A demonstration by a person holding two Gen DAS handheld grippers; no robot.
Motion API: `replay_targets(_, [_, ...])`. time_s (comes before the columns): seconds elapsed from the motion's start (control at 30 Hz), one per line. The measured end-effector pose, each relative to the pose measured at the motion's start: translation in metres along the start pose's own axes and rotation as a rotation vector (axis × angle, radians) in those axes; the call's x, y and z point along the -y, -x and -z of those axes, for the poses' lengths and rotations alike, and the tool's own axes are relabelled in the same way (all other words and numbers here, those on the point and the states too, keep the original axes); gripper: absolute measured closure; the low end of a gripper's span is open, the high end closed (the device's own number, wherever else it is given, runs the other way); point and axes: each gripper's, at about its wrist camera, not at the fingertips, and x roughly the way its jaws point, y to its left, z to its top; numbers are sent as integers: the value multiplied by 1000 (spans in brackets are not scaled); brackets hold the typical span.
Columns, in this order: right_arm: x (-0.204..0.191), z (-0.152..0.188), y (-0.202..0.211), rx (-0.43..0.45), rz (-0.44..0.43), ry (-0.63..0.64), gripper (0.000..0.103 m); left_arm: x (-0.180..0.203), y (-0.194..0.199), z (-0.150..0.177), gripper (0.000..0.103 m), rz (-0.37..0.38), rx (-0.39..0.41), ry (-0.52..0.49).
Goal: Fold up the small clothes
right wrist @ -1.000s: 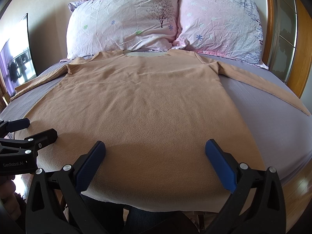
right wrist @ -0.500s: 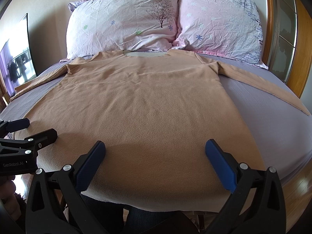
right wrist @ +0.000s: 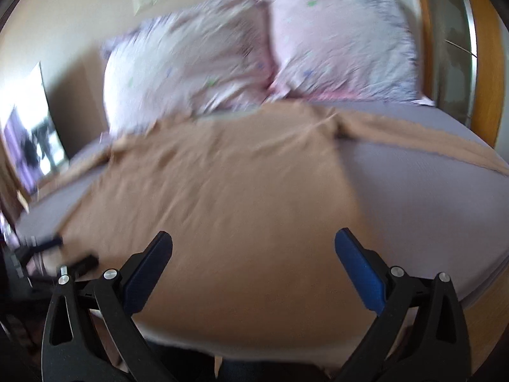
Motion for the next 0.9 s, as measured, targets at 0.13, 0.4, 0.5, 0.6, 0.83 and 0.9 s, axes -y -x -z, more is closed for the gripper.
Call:
replay_targets(0.13, [107, -56, 1, -22, 174, -292, 1, -4, -4, -8, 2, 45, -6, -4])
replay_targets(0.4, [280, -97, -5, -49, 365, -872, 39, -44, -2, -45, 2, 194, 127, 94])
replay_targets(0.5, [306, -97, -14, -74, 453, -946, 43, -64, -5, -59, 2, 228, 165, 139])
replay_targets(0.6, [322, -89, -26, -112, 481, -1006, 48, -87, -7, -69, 2, 261, 192, 216])
replay_targets(0.83, [343, -88, -44, -37, 555, -989, 88, -140, -3, -67, 2, 274, 301, 369])
replay_targets(0.9, [348, -93, -52, -35, 555, -964, 95, -156, -4, -65, 2, 275, 321, 392])
